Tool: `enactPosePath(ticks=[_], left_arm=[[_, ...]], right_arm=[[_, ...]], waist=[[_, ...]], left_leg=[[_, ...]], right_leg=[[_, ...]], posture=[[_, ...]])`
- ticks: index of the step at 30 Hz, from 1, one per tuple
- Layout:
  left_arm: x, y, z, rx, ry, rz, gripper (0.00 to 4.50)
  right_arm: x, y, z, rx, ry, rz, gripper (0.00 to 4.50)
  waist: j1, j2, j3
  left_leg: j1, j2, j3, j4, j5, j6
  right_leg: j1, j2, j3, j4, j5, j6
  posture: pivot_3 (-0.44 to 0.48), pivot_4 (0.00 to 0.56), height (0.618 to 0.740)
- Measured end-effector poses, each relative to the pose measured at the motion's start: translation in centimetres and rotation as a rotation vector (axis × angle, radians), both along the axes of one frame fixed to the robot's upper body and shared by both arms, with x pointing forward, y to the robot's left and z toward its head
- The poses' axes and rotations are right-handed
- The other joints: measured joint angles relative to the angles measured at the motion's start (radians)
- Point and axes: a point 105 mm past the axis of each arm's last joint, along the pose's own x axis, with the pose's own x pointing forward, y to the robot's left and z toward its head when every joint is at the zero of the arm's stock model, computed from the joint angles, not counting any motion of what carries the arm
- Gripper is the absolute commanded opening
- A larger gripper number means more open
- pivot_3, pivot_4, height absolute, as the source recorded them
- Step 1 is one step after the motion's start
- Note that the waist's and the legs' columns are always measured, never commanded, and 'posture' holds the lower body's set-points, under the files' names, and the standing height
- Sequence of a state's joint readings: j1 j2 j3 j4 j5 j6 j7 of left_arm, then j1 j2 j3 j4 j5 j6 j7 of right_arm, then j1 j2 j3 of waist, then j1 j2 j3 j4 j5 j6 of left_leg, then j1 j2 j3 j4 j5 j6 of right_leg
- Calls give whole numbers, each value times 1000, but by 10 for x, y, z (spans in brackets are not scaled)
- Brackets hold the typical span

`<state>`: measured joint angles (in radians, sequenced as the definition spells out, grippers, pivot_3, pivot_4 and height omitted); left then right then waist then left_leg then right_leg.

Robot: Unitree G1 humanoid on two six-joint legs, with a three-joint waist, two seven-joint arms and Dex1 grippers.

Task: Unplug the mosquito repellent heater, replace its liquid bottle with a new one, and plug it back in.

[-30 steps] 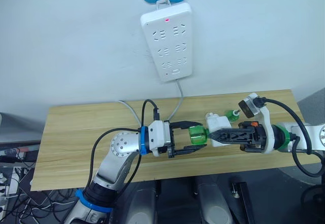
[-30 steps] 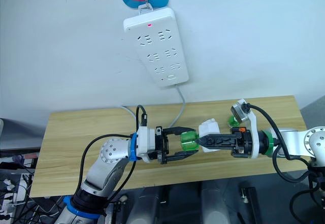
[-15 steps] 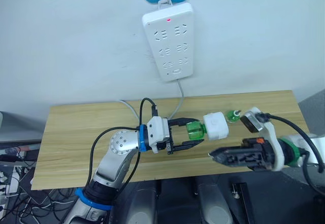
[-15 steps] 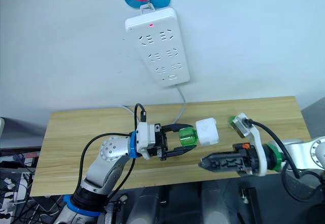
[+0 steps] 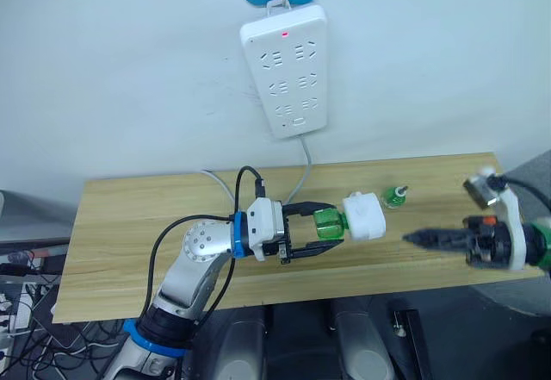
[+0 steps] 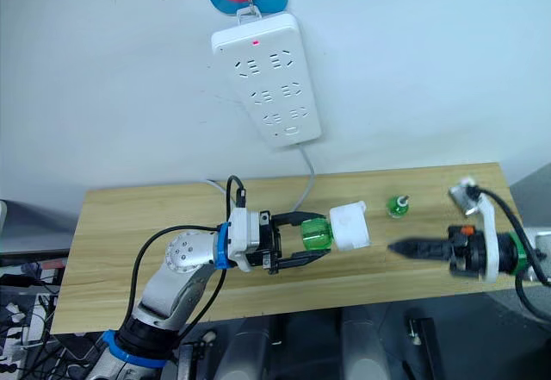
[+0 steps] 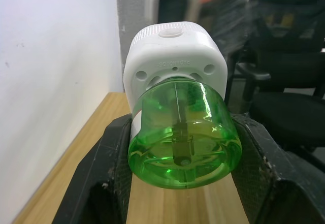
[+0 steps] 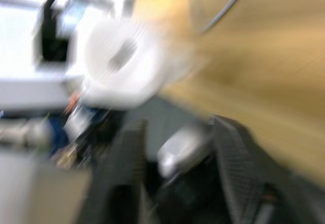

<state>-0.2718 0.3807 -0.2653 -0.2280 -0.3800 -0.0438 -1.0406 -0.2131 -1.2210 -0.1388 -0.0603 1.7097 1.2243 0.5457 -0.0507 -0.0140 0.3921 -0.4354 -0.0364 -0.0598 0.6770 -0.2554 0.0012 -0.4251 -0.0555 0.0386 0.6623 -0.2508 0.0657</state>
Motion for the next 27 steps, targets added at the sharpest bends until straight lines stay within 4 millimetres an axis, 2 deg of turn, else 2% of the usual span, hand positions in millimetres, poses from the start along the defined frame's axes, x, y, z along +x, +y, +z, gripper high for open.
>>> enactPosePath(ticks=[2, 3, 6, 10, 16, 27], left_arm=[[-2, 0, 1, -1, 10, -9, 2255], [-3, 0, 2, -1, 10, -11, 2255], [-6, 0, 5, -1, 11, -26, 2255], [-6, 2, 4, 8, 30, -27, 2255], [-8, 2, 4, 5, 37, -31, 2255], [-5, 2, 6, 1, 35, -23, 2255]], right_arm=[[15, 0, -4, 12, -23, -30, 164], [23, 2, -4, 32, -36, -41, 58], [40, 10, -8, 58, -51, -52, 58], [47, 27, -8, 96, -66, -21, 58], [39, 50, -12, 138, -40, 67, 58], [8, 65, -10, 169, 5, 175, 58]], waist=[[-3, -1, 0], [-5, -1, 0], [-4, 0, -1], [-2, 0, -1], [-1, 0, -1], [-1, 0, -1]], left_leg=[[0, 0, 0, 0, 0, 0], [0, 0, 1, 0, 0, 0], [0, 0, 1, 0, 0, 0], [0, 0, 1, 0, 0, 0], [0, 0, 1, 0, 0, 0], [0, 0, 0, 0, 0, 0]], right_leg=[[0, 0, 0, 0, 0, 0], [0, 0, 1, 1, 0, 0], [-1, 0, 1, 1, 0, 0], [-1, 0, 1, 1, 0, 0], [-1, 0, 1, 1, 0, 0], [0, 0, 0, 2, 0, 0]], posture=[[-55, 359, 740], [-53, 360, 740], [-50, 362, 740], [-45, 363, 740], [-45, 365, 740], [-52, 364, 740]])
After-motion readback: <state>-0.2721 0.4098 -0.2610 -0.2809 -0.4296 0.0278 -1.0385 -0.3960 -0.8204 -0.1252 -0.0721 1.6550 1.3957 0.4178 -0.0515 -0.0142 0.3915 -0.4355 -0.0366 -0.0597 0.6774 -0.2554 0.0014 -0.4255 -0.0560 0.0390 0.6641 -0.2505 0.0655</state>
